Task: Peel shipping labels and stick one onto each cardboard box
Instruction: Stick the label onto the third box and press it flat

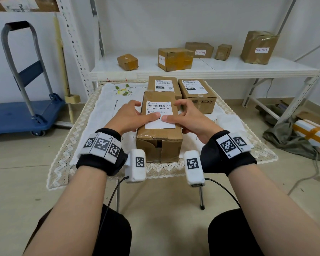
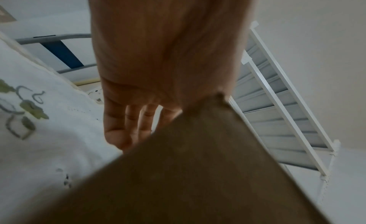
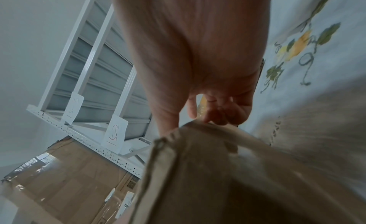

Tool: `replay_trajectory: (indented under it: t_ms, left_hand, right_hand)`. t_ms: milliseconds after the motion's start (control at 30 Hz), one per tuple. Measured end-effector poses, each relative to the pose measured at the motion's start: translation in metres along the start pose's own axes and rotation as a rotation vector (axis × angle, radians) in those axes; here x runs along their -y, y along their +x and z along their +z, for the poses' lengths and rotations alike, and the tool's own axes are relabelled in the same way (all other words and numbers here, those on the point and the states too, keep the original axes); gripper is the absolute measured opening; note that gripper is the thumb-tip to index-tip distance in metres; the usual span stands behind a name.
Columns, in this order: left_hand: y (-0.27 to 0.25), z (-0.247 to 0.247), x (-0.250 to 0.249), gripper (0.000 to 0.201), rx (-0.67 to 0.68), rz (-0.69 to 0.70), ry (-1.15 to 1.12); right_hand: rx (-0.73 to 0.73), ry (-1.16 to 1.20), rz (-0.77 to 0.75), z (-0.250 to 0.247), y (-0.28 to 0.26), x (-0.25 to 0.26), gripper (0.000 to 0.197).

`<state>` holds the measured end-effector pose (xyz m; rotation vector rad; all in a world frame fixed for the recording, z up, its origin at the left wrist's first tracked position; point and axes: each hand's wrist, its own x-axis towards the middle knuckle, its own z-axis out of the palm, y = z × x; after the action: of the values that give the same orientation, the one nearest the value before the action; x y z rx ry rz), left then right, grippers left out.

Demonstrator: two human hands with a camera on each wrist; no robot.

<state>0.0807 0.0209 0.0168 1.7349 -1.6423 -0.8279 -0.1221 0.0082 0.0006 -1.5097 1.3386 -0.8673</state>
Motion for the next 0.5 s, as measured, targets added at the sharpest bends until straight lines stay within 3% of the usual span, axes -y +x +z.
replay_trajectory:
  t_ms: [333,500]
  left_hand:
    - [0.0034,0.004,-0.0019,0.052,-0.031,-0.075,-0.13]
    - [0.0008,0.0003,0.0009,0.048,0.014,-0.092,-0.144]
  right_hand:
    - [-0.045,0.017,0.055,0.001,0.003,0.0006,0.059]
    - [0.021,0.008,0.046,-0.0015,-0.0011,0.0019,0.083]
